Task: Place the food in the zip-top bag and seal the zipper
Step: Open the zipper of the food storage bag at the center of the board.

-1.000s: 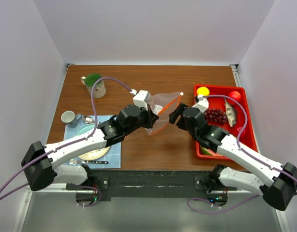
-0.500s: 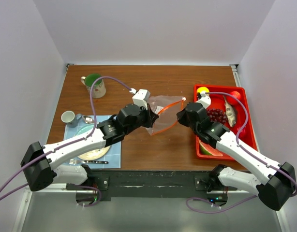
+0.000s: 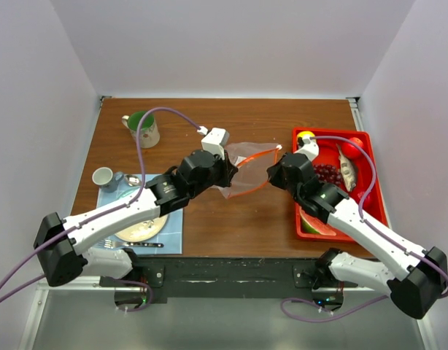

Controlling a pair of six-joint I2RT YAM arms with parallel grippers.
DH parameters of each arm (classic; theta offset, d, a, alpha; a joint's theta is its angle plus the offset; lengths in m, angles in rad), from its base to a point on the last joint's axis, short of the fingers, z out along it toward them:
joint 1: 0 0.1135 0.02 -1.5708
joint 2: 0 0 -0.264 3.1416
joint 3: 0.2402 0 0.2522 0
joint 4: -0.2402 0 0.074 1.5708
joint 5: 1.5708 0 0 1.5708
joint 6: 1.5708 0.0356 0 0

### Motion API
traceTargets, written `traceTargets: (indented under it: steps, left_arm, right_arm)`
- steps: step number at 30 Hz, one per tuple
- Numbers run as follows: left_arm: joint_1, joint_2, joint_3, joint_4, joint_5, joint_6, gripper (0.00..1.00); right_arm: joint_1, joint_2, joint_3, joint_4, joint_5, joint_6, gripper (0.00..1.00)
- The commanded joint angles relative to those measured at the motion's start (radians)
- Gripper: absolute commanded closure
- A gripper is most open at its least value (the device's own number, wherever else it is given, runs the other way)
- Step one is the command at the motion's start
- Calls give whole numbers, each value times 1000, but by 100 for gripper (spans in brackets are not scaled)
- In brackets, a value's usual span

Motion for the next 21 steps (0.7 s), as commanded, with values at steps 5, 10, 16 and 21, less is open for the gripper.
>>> traceTargets:
  steps: [5, 10, 16, 21]
  left_arm:
    - [-2, 43, 91, -43, -28, 85, 68]
    - [-4, 90, 146, -80, 8, 124, 62]
    - [-12, 129, 195, -129, 25, 170, 58]
    - [-32, 169, 258, -180, -20, 222, 54]
  right_arm:
    - [-4, 8, 87, -9, -17, -42, 100]
    - [-4, 38, 117, -9, -31, -39, 100]
    - [-4, 78, 143, -7, -40, -46, 100]
    - [-4, 100, 167, -9, -43, -53, 100]
